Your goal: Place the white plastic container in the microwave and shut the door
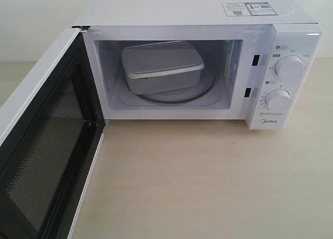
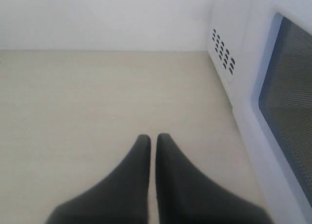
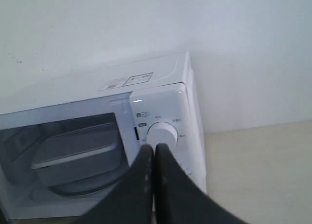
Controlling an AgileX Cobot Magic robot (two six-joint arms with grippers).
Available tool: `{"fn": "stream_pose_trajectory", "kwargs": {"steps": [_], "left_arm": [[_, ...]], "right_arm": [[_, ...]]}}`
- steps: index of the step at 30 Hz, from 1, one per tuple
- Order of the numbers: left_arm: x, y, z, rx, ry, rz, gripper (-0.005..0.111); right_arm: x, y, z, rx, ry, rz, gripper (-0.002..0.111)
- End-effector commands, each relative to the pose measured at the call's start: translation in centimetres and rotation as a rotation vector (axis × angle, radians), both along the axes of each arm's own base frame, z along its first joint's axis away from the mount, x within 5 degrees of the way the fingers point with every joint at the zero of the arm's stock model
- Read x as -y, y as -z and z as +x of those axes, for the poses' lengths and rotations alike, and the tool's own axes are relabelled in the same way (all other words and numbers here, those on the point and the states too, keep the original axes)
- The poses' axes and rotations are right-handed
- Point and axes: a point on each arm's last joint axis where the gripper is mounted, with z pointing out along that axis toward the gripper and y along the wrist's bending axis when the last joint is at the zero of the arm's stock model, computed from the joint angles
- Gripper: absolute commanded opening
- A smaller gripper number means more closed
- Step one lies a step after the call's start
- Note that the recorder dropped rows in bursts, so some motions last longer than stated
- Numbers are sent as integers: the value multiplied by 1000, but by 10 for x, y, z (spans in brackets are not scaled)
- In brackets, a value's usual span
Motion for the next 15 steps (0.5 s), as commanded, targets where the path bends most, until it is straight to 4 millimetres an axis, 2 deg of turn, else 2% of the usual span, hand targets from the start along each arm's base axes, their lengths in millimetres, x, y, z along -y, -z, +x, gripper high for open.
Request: {"fn": "stream_pose_trajectory", "kwargs": {"steps": [1,9,15], "left_arm": [[0,-1,0,14,-2,-7,4],[0,-1,0,14,-2,-7,4],[0,-1,0,14,-2,-7,4]], "right_arm": [[4,17,-4,28,67,-60,0],[4,55,3,-82,66,-60,0],[6,58,3,-91,86,-262,0]]}}
